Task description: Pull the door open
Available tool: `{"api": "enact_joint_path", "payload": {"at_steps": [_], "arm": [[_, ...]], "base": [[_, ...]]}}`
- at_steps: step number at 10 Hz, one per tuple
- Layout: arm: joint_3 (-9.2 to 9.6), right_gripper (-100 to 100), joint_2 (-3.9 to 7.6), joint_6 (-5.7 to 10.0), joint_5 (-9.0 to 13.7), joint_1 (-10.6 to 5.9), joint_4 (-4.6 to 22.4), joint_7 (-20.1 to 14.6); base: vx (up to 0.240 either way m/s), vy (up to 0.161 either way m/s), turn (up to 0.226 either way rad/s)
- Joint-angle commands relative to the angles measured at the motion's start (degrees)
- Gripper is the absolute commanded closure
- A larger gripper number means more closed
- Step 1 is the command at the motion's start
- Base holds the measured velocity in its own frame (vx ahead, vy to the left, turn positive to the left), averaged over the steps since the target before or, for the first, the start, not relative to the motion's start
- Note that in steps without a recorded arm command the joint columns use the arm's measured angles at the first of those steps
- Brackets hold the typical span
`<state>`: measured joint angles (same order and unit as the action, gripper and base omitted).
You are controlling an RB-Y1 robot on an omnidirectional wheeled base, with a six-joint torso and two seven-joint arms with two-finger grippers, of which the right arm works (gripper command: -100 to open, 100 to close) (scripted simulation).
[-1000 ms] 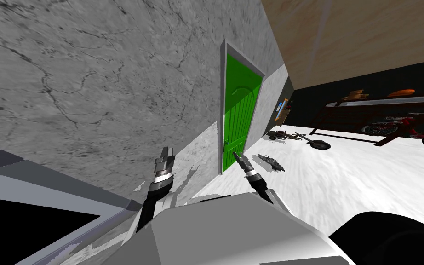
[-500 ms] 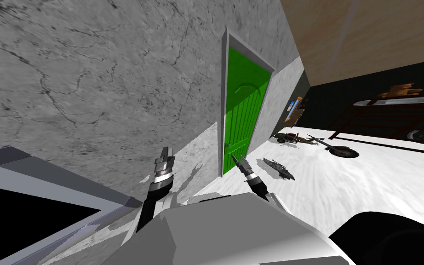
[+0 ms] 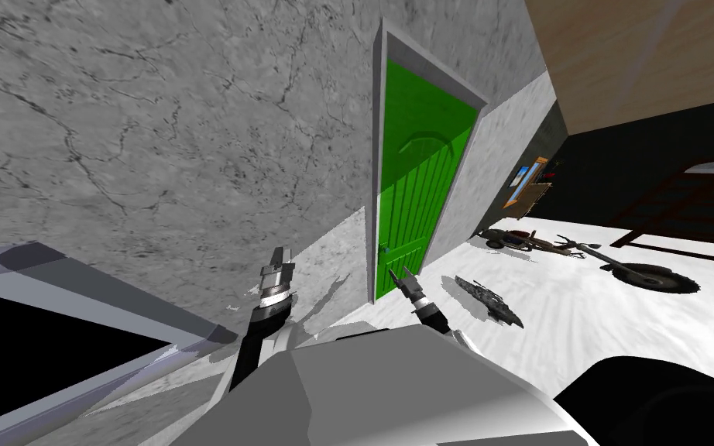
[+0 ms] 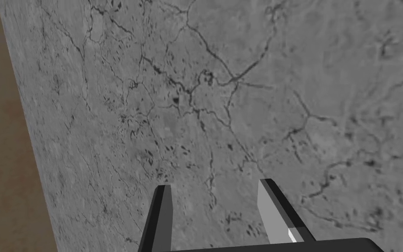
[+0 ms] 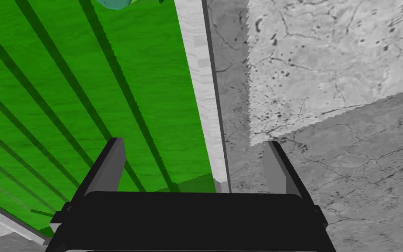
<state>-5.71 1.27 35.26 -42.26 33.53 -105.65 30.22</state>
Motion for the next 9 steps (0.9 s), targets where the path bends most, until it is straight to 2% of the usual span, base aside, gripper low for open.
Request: {"api": "enact_joint_path", "payload": {"at_steps": [1, 3, 7, 8, 9], "arm": [[-0.05, -100, -0.42, 0.37, -1.74, 0.9, 0.43, 1.59], [-0.4, -100, -1.45, 1.23, -4.49, 1.42, 2.41, 4.29], [-0.91, -100, -3.44, 2.5, -8.49, 2.18, 5.29, 8.24], [-0.78, -100, -3.32, 2.38, -7.89, 2.0, 5.06, 7.8], [-2.75, -100, -1.26, 2.61, -6.9, 0.6, 6.96, 7.51]], "base": [[0.062, -0.161, 0.143], [0.075, -0.182, 0.174], [0.096, -0.177, 0.122], [0.032, -0.075, 0.029], [-0.029, 0.083, 0.136]]}}
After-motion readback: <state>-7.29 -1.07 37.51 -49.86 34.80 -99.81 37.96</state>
